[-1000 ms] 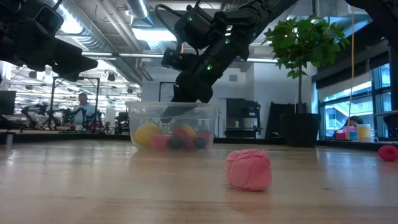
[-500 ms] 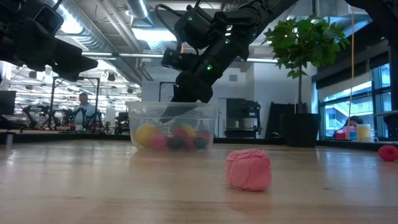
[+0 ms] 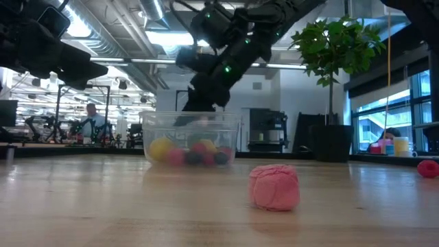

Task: Pick and placing Produce into tupperware
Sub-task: Put the blueberry into the transparent bin

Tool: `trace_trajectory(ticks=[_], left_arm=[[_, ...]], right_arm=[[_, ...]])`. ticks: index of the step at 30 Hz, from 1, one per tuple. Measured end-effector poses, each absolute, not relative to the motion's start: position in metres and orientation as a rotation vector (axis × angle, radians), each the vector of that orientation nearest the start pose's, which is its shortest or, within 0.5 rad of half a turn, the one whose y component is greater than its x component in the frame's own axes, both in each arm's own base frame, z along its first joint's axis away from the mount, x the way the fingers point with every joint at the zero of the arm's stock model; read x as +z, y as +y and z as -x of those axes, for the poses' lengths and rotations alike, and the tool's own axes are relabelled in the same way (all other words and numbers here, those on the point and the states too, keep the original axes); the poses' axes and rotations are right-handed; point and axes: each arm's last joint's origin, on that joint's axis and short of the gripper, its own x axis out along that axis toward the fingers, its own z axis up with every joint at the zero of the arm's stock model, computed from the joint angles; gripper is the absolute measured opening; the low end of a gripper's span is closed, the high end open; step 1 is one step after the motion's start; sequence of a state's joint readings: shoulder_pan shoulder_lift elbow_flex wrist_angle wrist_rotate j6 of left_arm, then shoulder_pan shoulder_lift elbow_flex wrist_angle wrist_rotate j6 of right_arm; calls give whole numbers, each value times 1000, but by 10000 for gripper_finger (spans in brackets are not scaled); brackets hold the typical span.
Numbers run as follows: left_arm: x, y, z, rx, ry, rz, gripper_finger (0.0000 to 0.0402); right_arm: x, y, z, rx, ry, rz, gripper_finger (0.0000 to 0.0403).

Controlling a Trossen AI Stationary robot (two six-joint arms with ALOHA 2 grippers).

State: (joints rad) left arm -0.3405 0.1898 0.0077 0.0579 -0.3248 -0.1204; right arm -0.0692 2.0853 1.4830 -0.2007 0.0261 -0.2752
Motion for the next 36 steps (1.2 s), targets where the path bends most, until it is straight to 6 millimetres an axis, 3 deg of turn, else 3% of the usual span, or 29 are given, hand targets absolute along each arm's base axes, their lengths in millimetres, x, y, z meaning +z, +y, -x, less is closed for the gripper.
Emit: trace_trajectory(ticks=[7,15,31,36], left_arm=[[156,-27,-104,-9,118,80,218],[156,-27,-104,-9,119,80,218],[156,-28,-104,-35,122,82,218],[156,-28,-104,-36,123,82,218]], right_arm=[[200,-28,-460,25,799,242,204],[225,-4,-462,88,828,276,204],[267,48,-413,151,936,198,204],[261,53,-382,117,843,132,204]])
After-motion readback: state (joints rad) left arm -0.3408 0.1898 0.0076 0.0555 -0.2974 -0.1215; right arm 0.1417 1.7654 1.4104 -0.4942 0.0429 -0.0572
